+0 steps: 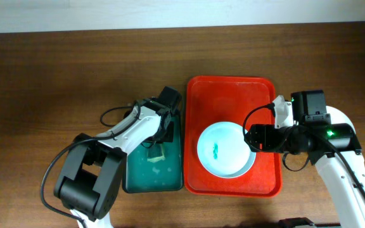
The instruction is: Clean dirty plates on tray and stack at the side
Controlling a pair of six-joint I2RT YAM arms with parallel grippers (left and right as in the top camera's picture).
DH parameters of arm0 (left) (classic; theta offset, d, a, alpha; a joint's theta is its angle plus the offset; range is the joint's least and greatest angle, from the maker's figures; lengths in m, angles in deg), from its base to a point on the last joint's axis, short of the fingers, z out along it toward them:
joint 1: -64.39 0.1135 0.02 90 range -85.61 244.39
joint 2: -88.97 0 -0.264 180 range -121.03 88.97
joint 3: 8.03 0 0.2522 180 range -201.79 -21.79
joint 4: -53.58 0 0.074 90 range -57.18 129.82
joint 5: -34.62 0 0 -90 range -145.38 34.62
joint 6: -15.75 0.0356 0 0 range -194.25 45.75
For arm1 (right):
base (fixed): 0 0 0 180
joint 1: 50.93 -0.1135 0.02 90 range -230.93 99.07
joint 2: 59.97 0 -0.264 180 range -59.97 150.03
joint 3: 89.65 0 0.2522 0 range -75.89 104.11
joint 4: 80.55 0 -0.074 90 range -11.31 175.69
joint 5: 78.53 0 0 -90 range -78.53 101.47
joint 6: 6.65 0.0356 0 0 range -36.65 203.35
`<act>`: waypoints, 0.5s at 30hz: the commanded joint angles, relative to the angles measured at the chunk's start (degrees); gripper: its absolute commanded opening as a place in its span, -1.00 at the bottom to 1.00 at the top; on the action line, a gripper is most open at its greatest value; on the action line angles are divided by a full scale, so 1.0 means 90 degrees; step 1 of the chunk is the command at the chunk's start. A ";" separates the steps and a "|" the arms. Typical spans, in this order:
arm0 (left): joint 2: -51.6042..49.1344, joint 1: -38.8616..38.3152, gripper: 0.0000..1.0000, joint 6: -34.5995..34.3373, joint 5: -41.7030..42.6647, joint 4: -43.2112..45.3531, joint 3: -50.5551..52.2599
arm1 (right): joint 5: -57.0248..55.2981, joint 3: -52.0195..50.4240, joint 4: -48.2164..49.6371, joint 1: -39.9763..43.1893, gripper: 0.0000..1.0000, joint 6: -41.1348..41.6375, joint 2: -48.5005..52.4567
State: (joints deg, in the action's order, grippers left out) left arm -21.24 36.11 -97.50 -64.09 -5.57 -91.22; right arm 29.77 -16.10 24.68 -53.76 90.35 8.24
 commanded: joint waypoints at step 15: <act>0.0427 -0.0007 0.07 -0.1472 0.0950 -0.2096 -0.0270 | 0.0007 0.0053 -0.0141 -0.0017 0.63 -0.0066 0.0005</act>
State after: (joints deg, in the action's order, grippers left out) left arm -18.27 36.05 -105.04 -58.21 -28.45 -98.85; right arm 29.75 -16.10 23.35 -53.76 90.20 8.24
